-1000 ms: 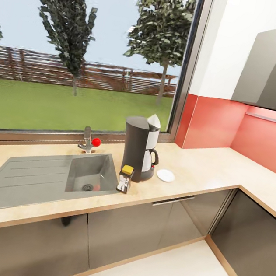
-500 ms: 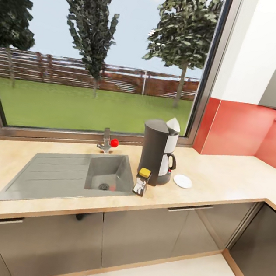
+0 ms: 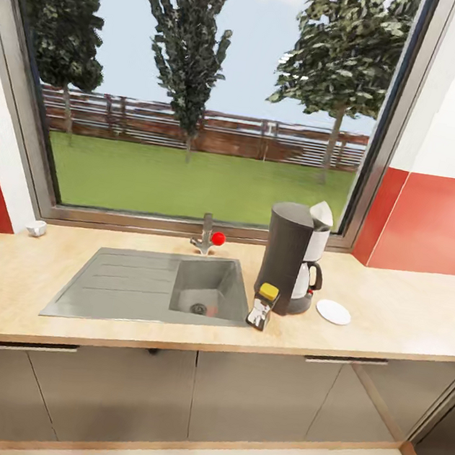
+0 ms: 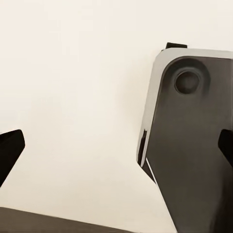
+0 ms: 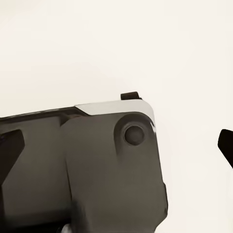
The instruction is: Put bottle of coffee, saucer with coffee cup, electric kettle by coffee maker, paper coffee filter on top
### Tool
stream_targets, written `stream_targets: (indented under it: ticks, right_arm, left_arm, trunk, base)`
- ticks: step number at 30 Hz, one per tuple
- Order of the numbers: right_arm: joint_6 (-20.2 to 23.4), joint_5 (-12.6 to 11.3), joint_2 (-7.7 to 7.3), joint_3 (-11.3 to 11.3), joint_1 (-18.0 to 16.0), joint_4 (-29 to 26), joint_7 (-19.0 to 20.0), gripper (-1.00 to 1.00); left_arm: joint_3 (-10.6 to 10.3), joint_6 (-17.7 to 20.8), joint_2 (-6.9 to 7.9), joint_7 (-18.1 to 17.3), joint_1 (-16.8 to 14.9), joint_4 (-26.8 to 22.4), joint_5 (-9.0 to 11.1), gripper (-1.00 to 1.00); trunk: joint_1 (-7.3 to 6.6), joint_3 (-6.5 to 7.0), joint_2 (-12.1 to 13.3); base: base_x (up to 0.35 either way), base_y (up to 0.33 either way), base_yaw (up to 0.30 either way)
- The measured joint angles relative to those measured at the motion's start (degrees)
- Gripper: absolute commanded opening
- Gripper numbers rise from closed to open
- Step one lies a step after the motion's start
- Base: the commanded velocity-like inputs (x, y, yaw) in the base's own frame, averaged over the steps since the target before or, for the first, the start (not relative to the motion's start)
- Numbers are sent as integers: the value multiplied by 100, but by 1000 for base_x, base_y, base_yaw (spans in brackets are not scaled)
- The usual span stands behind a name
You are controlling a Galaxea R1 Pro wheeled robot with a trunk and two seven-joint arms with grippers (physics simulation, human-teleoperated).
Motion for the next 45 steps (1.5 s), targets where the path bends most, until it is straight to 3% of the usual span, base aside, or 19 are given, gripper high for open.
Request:
stream_targets:
  ticks: [25,45]
  right_arm:
    - [9,0,14,0,1,8,-41,100]
    - [10,0,12,2,0,17,-39,100]
  left_arm:
    - [-36,8,-2,65,0,-2,-10,100]
    - [-24,-52,3,75,1,-19,16,100]
  trunk:
    - [0,-61,1]
    - [-1,-111,2]
  base:
    - [0,4,270]
    - [11,272,271]
